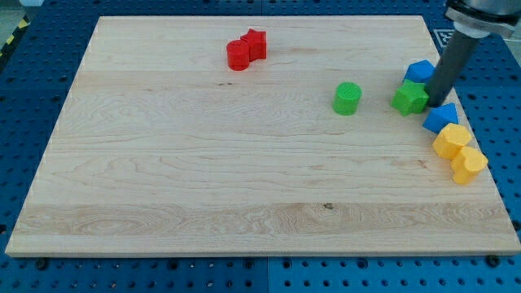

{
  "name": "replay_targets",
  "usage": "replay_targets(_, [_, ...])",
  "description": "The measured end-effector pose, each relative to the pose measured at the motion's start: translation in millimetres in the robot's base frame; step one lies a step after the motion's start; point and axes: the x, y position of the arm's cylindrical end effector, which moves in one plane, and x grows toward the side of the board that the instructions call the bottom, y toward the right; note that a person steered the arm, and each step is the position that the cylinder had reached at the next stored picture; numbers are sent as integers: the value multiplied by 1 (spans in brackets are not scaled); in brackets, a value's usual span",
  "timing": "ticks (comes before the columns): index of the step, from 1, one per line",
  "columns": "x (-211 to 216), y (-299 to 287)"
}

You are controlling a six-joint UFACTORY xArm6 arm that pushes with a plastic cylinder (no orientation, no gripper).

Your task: Push the green blocks to the bottom side of the red blocks

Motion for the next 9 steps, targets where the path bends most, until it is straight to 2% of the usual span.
replay_targets(3, [0, -73])
replay_targets(8, [7, -118])
replay_targets(9, [7, -151])
